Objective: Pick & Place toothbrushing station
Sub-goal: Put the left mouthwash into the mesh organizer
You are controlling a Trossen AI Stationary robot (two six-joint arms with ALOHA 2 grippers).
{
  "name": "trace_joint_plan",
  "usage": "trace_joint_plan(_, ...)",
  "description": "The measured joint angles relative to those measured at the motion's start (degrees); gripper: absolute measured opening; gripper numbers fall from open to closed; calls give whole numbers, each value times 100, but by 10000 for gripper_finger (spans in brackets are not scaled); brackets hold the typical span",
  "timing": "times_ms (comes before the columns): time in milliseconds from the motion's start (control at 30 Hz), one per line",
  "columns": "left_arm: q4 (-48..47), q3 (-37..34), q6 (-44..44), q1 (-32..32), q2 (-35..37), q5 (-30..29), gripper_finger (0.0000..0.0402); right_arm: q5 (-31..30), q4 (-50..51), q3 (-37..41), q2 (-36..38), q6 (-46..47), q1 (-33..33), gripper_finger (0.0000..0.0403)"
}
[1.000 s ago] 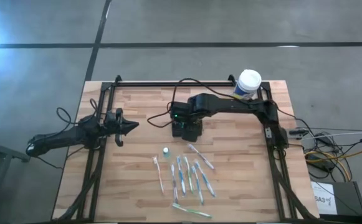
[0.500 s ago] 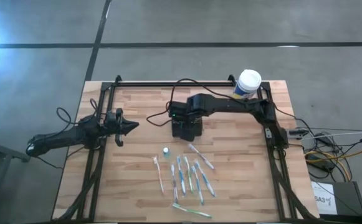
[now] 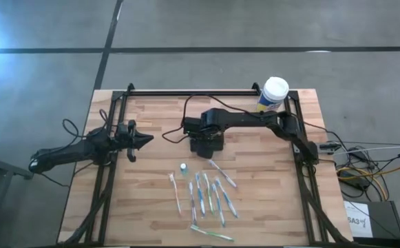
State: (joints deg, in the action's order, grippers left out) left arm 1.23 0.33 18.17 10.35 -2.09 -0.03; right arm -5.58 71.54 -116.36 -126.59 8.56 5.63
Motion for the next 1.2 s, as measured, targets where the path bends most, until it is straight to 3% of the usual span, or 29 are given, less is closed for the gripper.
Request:
trace_joint_plan(567, 5, -2, -7, 0, 0, 0, 12, 1, -275, 318, 5, -167, 7, 90)
trace_joint_plan(933, 5, -2, -11, 2, 0, 0, 12, 24, -281, 317, 36, -181, 0, 149)
trace_joint_plan(1200, 5, -2, -14, 2, 0, 0, 12, -20, -300, 7, 82, -318, 1, 142)
